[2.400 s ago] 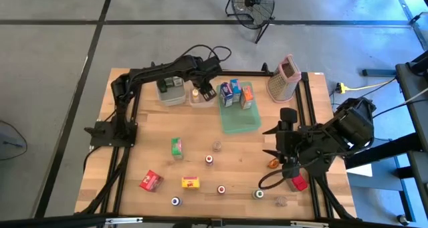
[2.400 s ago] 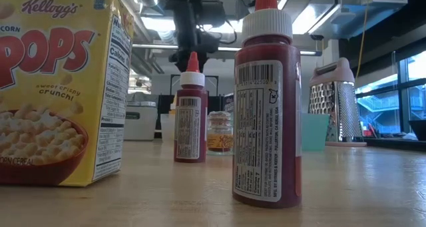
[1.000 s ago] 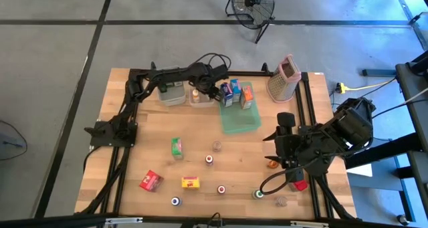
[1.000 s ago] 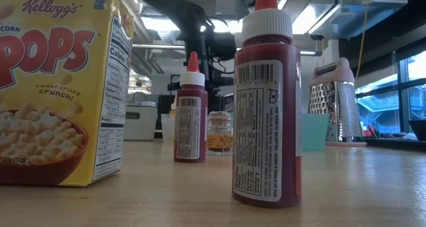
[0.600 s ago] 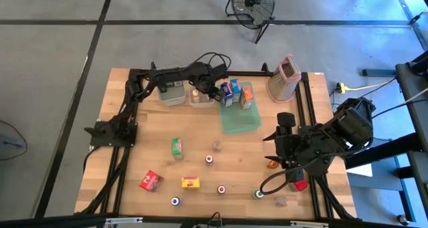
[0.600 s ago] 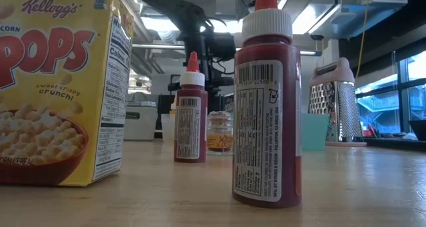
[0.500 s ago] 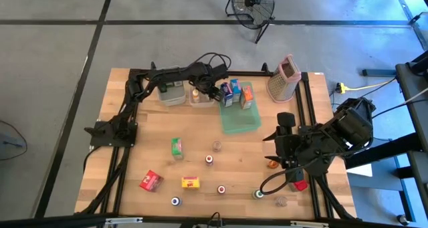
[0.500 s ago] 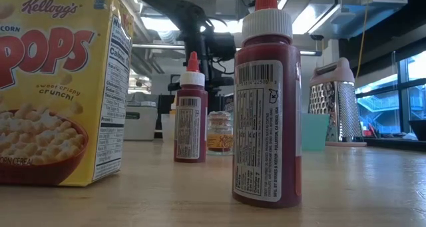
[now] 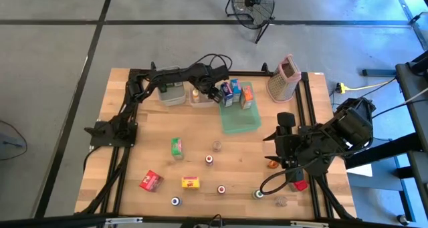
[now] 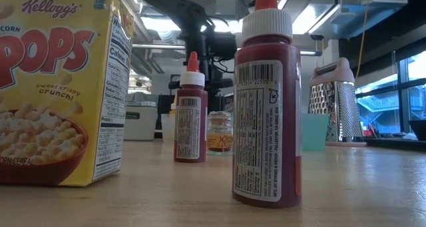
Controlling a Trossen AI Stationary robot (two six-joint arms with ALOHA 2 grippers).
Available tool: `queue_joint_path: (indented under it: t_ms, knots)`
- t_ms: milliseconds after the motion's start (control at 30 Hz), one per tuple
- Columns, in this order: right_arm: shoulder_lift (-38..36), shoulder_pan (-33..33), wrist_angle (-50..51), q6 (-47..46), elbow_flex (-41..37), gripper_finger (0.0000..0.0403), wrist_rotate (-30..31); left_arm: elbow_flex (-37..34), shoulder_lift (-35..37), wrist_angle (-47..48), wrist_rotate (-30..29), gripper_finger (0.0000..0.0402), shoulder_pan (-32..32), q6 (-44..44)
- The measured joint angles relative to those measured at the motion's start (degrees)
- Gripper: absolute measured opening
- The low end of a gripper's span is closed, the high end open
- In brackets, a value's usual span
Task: Pick & Place Kitchen Items
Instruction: Put the pink food coloring bottle into the transparent bin, then put the red spice can into the gray bin
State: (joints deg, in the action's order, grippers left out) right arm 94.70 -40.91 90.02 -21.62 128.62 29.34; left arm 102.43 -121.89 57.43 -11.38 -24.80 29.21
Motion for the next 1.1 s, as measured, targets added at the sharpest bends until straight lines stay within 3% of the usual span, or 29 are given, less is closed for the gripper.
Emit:
queue_joint_path:
  t_ms: [667,900,1100]
  knots:
    - [0.0,0.0,0.0,0.0,0.0,0.0238,0.6,0.0,3.1,2.5,1.0,0.0234,-1.2,-5.5]
    - [0.0,0.5,0.0,0.0,0.0,0.0238,0.6,0.5,12.4,10.2,2.4,0.0235,-0.9,-7.3]
    - [0.0,1.2,-0.2,-0.5,0.0,0.0238,0.6,0.6,25.5,12.9,11.8,0.0233,2.0,-8.0]
